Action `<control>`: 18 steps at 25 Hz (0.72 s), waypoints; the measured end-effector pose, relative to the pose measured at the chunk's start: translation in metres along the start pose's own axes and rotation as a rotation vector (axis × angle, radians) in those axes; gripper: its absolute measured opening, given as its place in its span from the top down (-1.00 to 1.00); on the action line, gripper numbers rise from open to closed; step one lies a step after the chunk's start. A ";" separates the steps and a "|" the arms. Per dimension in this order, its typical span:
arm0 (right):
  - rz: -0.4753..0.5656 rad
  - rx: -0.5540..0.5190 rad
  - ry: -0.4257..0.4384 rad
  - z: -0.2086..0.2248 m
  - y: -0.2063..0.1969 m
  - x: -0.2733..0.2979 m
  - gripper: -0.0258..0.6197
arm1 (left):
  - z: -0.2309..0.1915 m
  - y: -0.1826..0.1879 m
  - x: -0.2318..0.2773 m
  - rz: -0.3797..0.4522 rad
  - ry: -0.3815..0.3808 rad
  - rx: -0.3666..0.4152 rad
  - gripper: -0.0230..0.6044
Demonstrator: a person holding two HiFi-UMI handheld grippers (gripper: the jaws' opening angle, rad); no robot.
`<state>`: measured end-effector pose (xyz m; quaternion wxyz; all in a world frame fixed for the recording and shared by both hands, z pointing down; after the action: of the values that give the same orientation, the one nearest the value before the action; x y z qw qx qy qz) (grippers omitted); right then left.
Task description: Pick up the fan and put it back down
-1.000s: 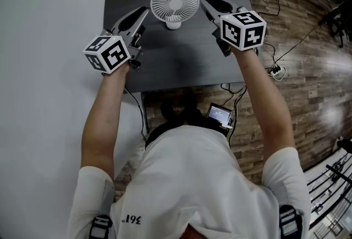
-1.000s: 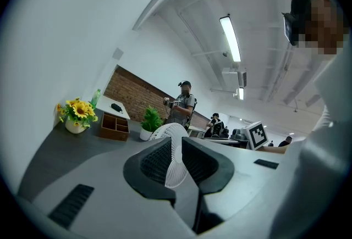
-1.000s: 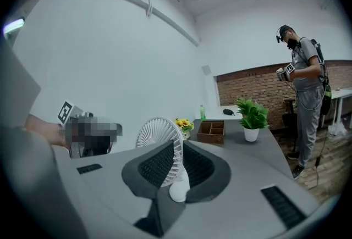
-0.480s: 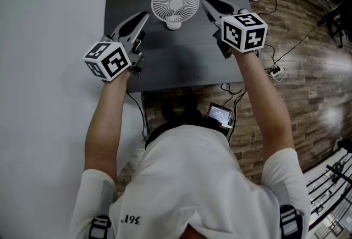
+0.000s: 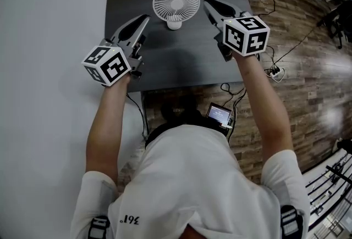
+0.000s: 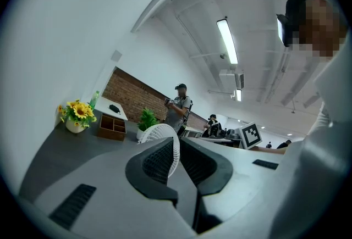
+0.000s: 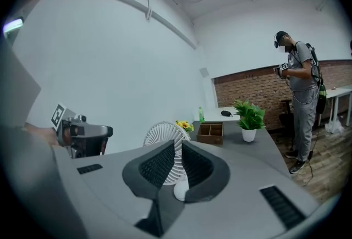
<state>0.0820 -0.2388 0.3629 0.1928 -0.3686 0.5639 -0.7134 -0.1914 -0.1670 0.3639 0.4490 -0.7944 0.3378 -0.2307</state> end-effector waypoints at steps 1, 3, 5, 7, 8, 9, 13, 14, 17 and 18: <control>0.001 0.000 0.000 -0.001 0.000 -0.001 0.77 | 0.001 0.000 -0.001 0.000 0.000 -0.001 0.78; 0.005 0.000 0.000 -0.001 0.001 -0.003 0.77 | 0.004 0.000 -0.002 0.001 -0.002 -0.001 0.78; 0.010 0.000 0.001 -0.003 0.002 -0.006 0.77 | 0.007 0.001 -0.004 0.004 -0.007 0.001 0.78; 0.015 -0.003 0.002 -0.006 0.001 -0.011 0.77 | 0.011 0.000 -0.007 0.009 -0.010 0.004 0.78; 0.018 -0.004 0.004 -0.008 0.001 -0.014 0.77 | 0.014 -0.001 -0.009 0.012 -0.012 0.004 0.78; 0.022 -0.005 0.005 -0.010 0.000 -0.017 0.77 | 0.017 -0.003 -0.012 0.015 -0.014 0.003 0.78; 0.032 0.000 0.006 -0.014 0.004 -0.021 0.77 | 0.020 -0.002 -0.016 0.022 -0.018 -0.013 0.78; 0.033 0.001 0.007 -0.014 0.005 -0.022 0.77 | 0.020 -0.002 -0.016 0.022 -0.019 -0.017 0.78; 0.036 0.006 0.009 -0.017 0.005 -0.025 0.78 | 0.023 -0.003 -0.018 0.021 -0.025 -0.025 0.78; 0.037 0.007 0.010 -0.018 0.005 -0.026 0.78 | 0.024 -0.005 -0.019 0.019 -0.028 -0.025 0.78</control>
<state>0.0851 -0.2105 0.3488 0.2047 -0.3539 0.5689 -0.7136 -0.1865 -0.1382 0.3551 0.4457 -0.7999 0.3419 -0.2113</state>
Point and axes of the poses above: the fingertips, and each gripper's own axes: x forward along the fingers, z to its right, y out of its top, the point moved 9 cm from there along -x, backward along the fingers, and after that the axes turned 4 degrees about -x, right-handed, at the moved point
